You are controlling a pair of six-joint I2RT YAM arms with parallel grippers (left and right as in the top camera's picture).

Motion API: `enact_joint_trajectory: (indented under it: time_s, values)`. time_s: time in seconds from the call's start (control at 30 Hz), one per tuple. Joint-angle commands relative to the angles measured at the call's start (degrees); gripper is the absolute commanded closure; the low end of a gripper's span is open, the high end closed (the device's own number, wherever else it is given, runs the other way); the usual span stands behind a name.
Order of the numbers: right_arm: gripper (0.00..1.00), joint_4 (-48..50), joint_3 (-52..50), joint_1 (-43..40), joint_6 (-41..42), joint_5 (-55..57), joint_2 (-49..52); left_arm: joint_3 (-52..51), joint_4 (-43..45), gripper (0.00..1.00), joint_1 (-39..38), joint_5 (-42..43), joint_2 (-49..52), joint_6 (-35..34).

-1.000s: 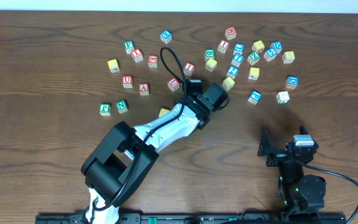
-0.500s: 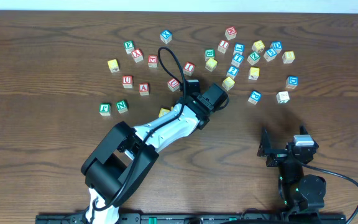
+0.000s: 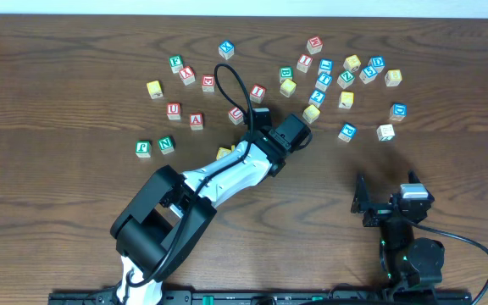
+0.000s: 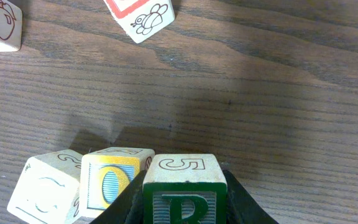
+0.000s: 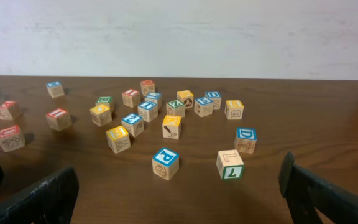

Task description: Spell out CORL

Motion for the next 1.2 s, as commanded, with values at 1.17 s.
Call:
enact_joint_trajectory:
  time_s: [1.17]
  values:
    - [0.01,-0.2,-0.07,-0.28,-0.24,0.07,0.02,-0.59,1.77,0.8,0.09,4.02,1.55,-0.76]
